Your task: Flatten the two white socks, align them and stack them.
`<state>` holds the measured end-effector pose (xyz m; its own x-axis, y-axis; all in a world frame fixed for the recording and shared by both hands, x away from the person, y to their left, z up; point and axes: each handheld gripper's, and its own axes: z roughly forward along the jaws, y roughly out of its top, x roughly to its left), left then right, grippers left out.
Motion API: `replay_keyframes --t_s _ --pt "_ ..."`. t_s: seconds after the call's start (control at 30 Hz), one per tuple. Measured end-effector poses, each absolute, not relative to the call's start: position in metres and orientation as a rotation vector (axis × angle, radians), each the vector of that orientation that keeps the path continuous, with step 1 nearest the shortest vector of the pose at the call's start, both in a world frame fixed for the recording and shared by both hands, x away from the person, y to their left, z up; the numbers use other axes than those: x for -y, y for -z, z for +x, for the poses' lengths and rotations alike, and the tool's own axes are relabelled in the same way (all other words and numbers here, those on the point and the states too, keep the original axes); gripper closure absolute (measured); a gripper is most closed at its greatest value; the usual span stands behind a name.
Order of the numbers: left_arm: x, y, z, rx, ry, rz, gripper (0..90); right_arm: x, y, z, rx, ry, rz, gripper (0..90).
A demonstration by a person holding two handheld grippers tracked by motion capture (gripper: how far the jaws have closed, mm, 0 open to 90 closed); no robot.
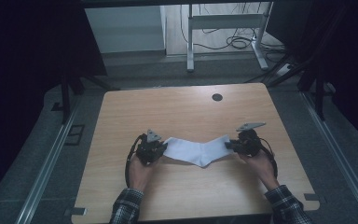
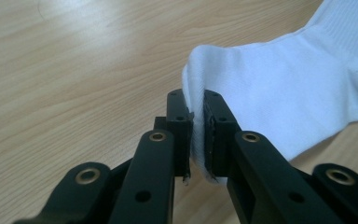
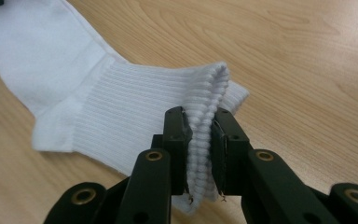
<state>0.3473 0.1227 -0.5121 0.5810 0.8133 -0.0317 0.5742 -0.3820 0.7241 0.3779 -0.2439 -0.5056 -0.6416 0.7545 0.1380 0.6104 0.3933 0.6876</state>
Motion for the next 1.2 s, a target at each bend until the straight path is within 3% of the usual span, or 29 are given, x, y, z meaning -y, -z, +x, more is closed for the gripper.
replay_keyframes --t_s 0.4,0.53,0.57,0.83,1.2 --pt "-0.125 0.533 0.355 -1.156 -0.401 2.099 76.0 0.244 0.522 0.385 -2.454 -1.04 1.24 68.5" --pt "-0.127 0.531 0.355 -1.184 -0.423 2.068 55.0 0.244 0.522 0.385 -2.444 -1.029 1.235 62.1" --pt "-0.129 0.531 0.354 -1.193 -0.432 2.055 50.8 0.245 0.52 0.384 -2.433 -1.039 1.238 57.1" --pt "-0.133 0.528 0.352 -1.211 -0.436 2.021 36.2 0.244 0.513 0.381 -2.418 -1.083 1.223 46.1" --pt "-0.136 0.518 0.345 -1.169 -0.416 2.011 24.2 0.245 0.504 0.374 -2.427 -1.109 1.182 39.8"
